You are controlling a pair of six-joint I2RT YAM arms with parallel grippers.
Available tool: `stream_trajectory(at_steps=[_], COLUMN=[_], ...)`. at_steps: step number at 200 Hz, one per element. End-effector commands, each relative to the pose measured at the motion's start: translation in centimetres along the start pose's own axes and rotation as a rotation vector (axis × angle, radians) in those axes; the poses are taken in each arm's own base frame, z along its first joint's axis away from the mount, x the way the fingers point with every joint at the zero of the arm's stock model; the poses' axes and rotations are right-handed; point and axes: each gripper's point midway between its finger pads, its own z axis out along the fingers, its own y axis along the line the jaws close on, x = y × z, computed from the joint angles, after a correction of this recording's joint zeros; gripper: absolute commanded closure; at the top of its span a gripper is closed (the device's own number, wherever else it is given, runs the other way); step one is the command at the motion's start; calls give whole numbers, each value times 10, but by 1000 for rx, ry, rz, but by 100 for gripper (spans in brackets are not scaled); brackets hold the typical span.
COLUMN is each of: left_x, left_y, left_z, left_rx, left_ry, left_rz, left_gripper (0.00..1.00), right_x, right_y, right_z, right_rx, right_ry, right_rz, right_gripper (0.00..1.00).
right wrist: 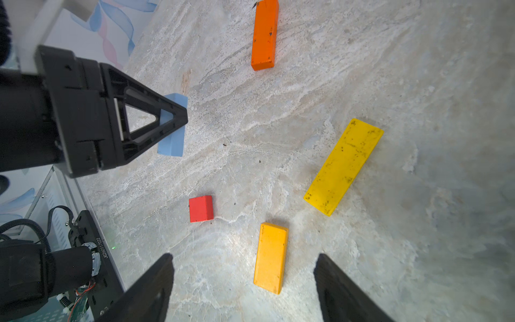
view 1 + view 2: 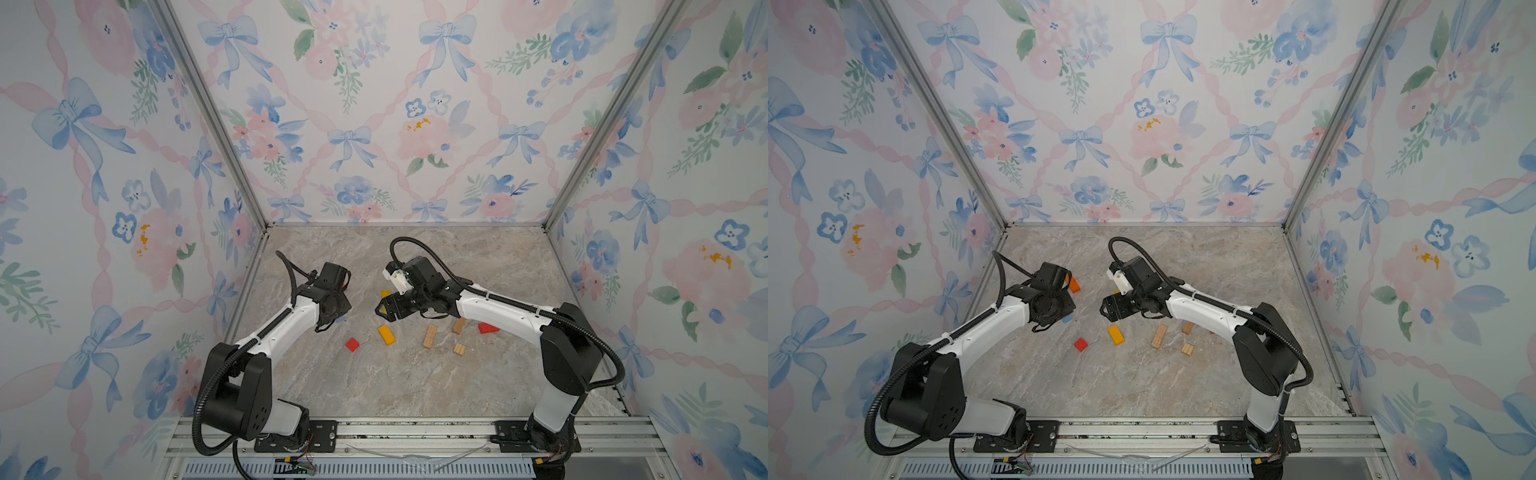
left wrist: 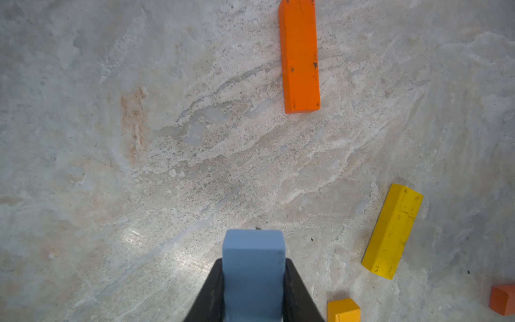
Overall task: Assemble the letter v with building blocks
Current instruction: Pick up the building block from the center of the board, then place the building block at the center of the board.
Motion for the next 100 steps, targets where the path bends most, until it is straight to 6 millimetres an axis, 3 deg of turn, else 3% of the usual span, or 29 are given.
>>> stream_trajectory(at_steps=[1,57,100], left_x=[2,-3,-3], left_y=[-12,-46,-52], left_z=[11,41,64], left_rx=[12,28,-12], left_ry=[27,64,86], left_rz=[-16,3,-1], left_gripper=[95,95,93], right_x=[-14,-14,-11], right_y=[0,-5,-11], right_z=[-22,-32,-35], right_rx=[8,25,41], right_ry=[-41,-46,-46], right_rz=[-12,-23,-6], right_gripper=[19,18,18])
